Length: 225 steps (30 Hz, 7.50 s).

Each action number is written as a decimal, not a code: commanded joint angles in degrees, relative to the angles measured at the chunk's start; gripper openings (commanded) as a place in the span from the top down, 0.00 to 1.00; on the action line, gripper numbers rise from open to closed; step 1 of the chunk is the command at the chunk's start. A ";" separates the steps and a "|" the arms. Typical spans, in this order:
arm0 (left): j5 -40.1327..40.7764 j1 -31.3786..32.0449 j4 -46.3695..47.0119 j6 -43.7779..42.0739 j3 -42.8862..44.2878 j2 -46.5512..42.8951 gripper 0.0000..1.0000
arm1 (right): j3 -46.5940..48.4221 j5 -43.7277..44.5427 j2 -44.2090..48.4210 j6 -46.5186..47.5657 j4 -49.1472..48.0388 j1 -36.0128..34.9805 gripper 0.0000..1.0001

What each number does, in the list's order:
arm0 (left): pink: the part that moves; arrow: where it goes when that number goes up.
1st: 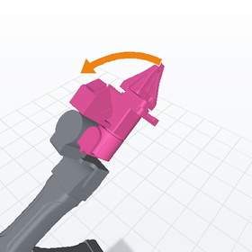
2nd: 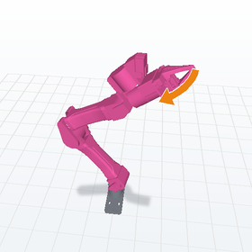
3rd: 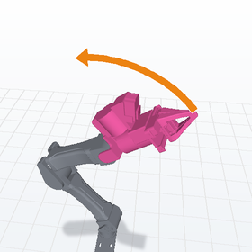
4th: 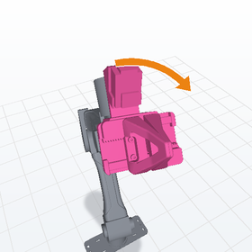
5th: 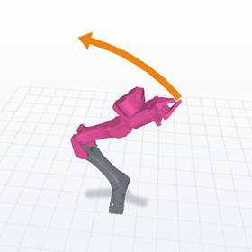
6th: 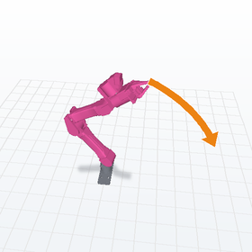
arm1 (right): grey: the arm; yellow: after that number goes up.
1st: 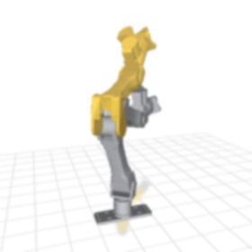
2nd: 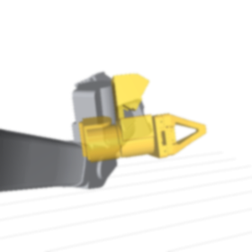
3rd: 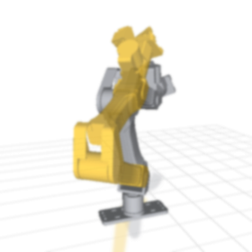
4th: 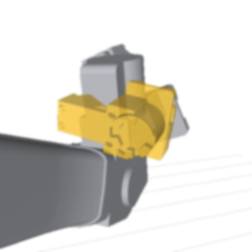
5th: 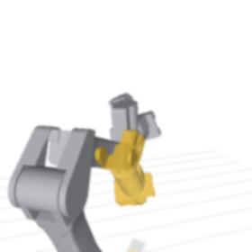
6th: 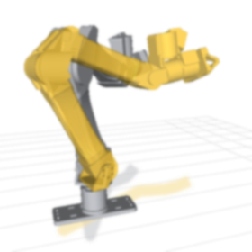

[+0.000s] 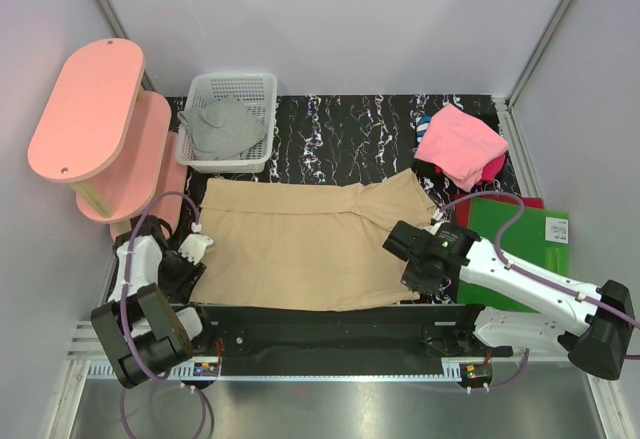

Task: Fold and stack the t-shirts
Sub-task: Grap the side of the flattened tshirt closest away from the robot with both arms, then fold the other side of the tshirt into a rectangle

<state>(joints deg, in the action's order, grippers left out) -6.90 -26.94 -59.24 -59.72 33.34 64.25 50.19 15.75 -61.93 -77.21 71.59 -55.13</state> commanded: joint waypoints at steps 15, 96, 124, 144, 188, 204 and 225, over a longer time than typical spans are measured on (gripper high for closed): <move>0.39 -0.48 6.86 1.80 -2.05 5.36 0.80 | 0.52 1.04 1.90 -0.93 1.27 -0.59 1.00; 6.37 19.73 4.84 17.88 36.09 32.87 0.56 | 10.36 3.32 -15.06 19.82 -9.89 25.25 1.00; 10.41 36.51 5.54 23.59 29.33 21.97 0.55 | 17.21 2.18 -29.55 26.23 -16.92 35.71 0.42; 10.50 55.23 5.98 30.45 34.06 31.72 0.60 | 6.15 -15.04 -10.32 27.11 -16.13 33.44 0.46; 3.72 64.82 10.20 36.61 52.52 46.15 0.65 | 17.13 -3.45 -38.79 31.41 -22.90 31.31 0.54; 5.31 63.68 11.95 32.40 28.12 23.55 0.64 | 13.48 -8.35 -16.86 31.43 -13.50 31.76 0.34; 5.75 49.70 17.06 31.95 30.20 31.47 0.68 | -10.19 -7.76 -10.57 17.27 -23.68 21.65 0.43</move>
<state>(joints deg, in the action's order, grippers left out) 0.10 22.85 -43.53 -27.00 62.02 96.40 42.92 3.66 -70.61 -57.54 52.01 -32.75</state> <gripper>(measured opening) 0.318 0.585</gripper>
